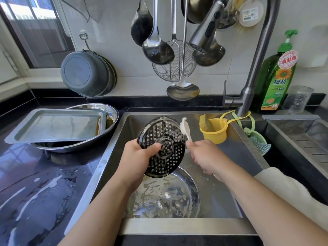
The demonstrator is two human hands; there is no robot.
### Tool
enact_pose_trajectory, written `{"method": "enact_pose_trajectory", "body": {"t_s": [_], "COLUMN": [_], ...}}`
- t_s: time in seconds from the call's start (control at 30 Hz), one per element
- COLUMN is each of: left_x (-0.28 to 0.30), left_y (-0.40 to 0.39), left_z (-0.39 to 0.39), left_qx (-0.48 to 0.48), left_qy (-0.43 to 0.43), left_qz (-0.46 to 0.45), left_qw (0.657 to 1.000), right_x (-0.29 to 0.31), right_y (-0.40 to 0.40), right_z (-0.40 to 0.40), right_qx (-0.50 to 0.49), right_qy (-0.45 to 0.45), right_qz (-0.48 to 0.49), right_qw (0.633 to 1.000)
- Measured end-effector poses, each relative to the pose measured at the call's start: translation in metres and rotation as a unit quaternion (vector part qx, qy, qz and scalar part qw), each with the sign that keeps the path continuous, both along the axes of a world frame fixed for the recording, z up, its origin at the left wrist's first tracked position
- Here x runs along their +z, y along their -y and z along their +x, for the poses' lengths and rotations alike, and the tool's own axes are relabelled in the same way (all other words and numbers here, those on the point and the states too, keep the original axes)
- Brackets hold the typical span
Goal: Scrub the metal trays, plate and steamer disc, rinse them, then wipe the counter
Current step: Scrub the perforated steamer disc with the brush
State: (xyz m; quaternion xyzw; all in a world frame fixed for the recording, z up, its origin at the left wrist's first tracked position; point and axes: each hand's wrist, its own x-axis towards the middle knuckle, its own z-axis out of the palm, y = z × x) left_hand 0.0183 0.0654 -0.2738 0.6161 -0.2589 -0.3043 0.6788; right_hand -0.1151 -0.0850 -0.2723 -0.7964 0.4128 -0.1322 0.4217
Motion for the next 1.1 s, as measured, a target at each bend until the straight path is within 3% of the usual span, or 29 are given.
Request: {"method": "enact_pose_trajectory", "body": {"t_s": [0.1, 0.3, 0.5, 0.57, 0.8, 1.1], "left_x": [0.001, -0.002, 0.003, 0.005, 0.001, -0.001], "left_y": [0.000, 0.003, -0.001, -0.001, 0.003, 0.003], "left_z": [0.004, -0.004, 0.008, 0.008, 0.000, 0.006], "left_qx": [0.008, -0.018, 0.018, 0.018, -0.006, 0.018], "left_qy": [-0.020, 0.012, -0.091, -0.115, -0.067, -0.078], "left_qz": [-0.015, 0.008, -0.074, -0.087, -0.047, -0.040], "left_qw": [1.000, 1.000, 0.993, 0.989, 0.997, 0.996], "right_x": [-0.002, 0.005, 0.000, 0.000, 0.005, 0.001], "right_y": [0.001, -0.010, -0.001, -0.003, -0.007, -0.013], "right_z": [-0.001, 0.004, -0.001, 0.000, 0.003, 0.003], "right_qx": [0.001, 0.029, 0.019, 0.014, 0.023, 0.073], "right_qy": [-0.020, 0.047, -0.038, -0.029, 0.027, -0.052], "right_qz": [0.010, -0.078, -0.027, -0.029, -0.105, -0.145], "right_qw": [1.000, 0.995, 0.999, 0.999, 0.994, 0.985]}}
